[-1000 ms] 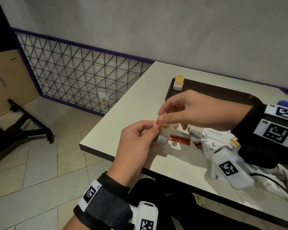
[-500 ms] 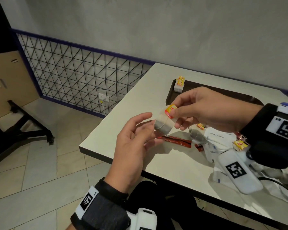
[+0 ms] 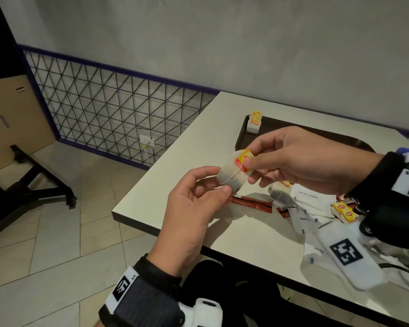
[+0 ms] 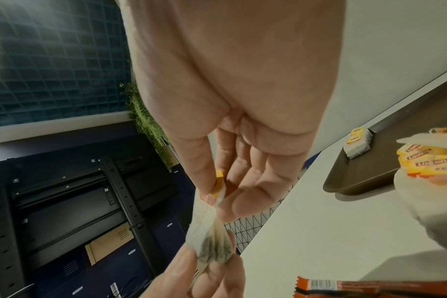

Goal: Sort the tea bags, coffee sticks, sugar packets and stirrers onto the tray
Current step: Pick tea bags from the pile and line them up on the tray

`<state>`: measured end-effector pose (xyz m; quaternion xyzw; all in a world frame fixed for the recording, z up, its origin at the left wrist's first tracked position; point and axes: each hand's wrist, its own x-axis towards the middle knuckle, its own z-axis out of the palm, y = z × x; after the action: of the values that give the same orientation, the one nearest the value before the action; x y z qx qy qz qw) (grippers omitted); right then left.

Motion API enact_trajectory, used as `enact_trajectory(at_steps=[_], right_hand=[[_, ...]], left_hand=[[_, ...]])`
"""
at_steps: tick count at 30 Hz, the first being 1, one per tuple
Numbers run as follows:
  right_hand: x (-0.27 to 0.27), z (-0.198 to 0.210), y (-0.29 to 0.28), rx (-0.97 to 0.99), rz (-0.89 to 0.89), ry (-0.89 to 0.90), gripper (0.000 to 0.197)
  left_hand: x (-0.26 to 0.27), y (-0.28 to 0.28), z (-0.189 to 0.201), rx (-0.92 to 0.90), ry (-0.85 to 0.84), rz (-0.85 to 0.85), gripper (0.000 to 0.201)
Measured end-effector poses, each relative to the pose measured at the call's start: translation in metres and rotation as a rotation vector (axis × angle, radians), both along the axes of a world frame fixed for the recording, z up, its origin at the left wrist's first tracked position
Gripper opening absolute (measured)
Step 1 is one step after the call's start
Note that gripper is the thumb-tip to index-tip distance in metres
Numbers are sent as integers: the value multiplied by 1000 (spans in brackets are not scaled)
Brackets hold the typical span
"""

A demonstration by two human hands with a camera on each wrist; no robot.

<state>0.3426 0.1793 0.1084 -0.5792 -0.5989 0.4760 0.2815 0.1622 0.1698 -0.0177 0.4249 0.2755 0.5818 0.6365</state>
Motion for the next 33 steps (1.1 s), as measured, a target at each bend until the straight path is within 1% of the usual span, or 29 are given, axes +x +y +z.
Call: enact_trajectory(at_steps=[2, 7, 14, 18, 20, 23, 24, 26, 28, 31, 33], right_hand=[[2, 1, 0, 6, -9, -1, 31], [4, 1, 0, -15, -30, 63, 30], [3, -2, -2, -55, -25, 139, 32], [10, 6, -3, -56, -26, 113, 30], [19, 16, 1, -45, -36, 52, 34], [39, 35, 24, -6, -92, -110, 43], [46, 40, 37, 7, -117, -177, 42], [59, 45, 67, 23, -155, -293, 33], [71, 43, 101, 8, -173, -383, 25], [81, 28, 150, -37, -168, -502, 25], [85, 17, 177, -69, -142, -556, 25]], left_hand=[[0, -1, 3, -14, -36, -5, 40], [1, 0, 5, -61, -102, -11, 37], [0, 1, 3, -60, -31, -9, 26], [-2, -1, 4, -63, 16, 10, 33], [-3, -2, 5, -69, 50, 15, 32], [-4, -1, 6, -79, 131, 16, 27], [-3, 0, 6, -82, 154, 3, 25], [0, 1, 7, -85, 173, -18, 21], [2, 2, 9, -93, 200, -51, 19], [2, 4, 10, -152, 166, -84, 17], [4, 6, 11, -153, 190, -92, 8]])
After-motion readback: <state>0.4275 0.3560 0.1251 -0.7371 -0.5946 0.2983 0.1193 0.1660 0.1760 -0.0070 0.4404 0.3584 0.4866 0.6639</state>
